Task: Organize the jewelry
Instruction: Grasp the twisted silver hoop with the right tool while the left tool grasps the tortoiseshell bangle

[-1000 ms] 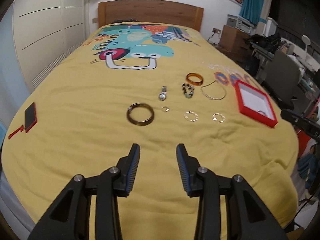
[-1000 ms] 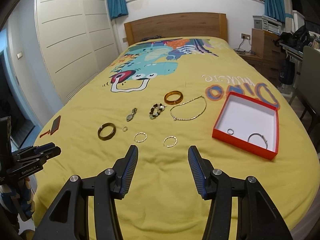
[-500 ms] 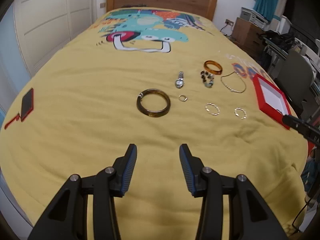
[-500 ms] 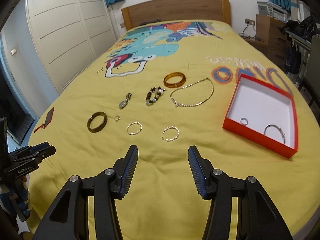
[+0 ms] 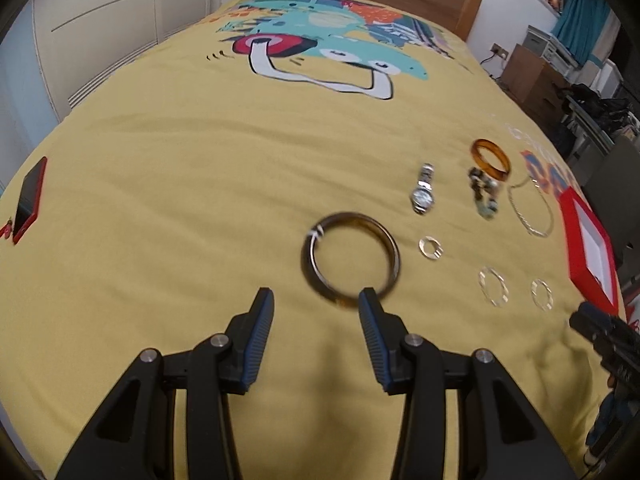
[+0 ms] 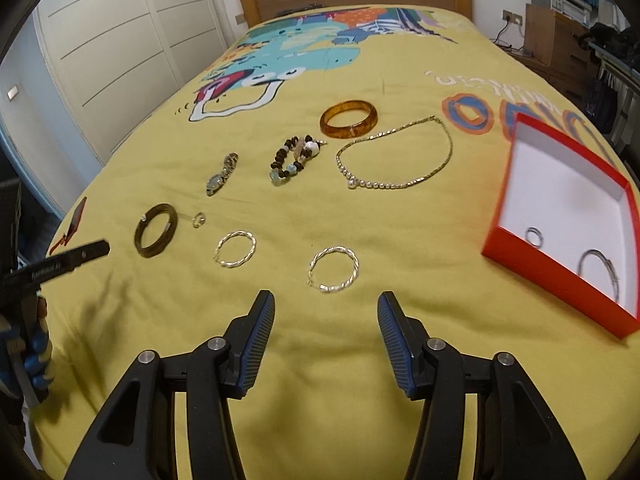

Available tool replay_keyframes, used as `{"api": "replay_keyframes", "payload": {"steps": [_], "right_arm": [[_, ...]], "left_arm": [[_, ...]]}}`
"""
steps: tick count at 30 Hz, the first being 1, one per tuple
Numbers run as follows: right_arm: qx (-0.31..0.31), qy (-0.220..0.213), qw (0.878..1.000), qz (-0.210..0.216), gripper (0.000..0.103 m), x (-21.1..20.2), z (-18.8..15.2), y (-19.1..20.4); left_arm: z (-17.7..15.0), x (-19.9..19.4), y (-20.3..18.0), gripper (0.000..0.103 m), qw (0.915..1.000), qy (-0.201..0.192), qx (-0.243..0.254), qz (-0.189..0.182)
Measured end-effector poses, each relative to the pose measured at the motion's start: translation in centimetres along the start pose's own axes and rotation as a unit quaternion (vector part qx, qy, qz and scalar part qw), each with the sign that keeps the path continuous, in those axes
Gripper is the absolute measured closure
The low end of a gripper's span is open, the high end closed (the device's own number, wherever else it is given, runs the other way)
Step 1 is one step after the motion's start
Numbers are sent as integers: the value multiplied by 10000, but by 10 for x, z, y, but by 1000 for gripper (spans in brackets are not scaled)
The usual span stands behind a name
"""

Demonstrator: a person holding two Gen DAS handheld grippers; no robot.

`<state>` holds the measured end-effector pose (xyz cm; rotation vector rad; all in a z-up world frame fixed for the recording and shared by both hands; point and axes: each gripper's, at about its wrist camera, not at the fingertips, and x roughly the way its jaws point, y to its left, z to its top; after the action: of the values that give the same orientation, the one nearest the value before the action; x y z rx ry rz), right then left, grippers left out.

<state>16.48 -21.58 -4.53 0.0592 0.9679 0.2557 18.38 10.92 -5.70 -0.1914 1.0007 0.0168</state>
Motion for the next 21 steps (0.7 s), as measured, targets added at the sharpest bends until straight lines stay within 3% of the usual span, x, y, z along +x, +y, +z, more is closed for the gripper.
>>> {"api": "replay_keyframes", "payload": {"steps": [12,14,17,21], "right_arm": [[-141,353,9992,-78,48,59,14,-3],[-183,389,9990,-109,51,65,13,-2],[-239,396,9988,-138,63,68,12,-2],[-275,385,9988,-113,64,67,9,-4]], "left_arm": [[14,57,4,62,9991,348,-156,182],[14,59,1,69,9992,339,-117,194],[15,62,-1,82,9991,353,-82,241],[15,62,-3,94,9990,360,-58,248]]}}
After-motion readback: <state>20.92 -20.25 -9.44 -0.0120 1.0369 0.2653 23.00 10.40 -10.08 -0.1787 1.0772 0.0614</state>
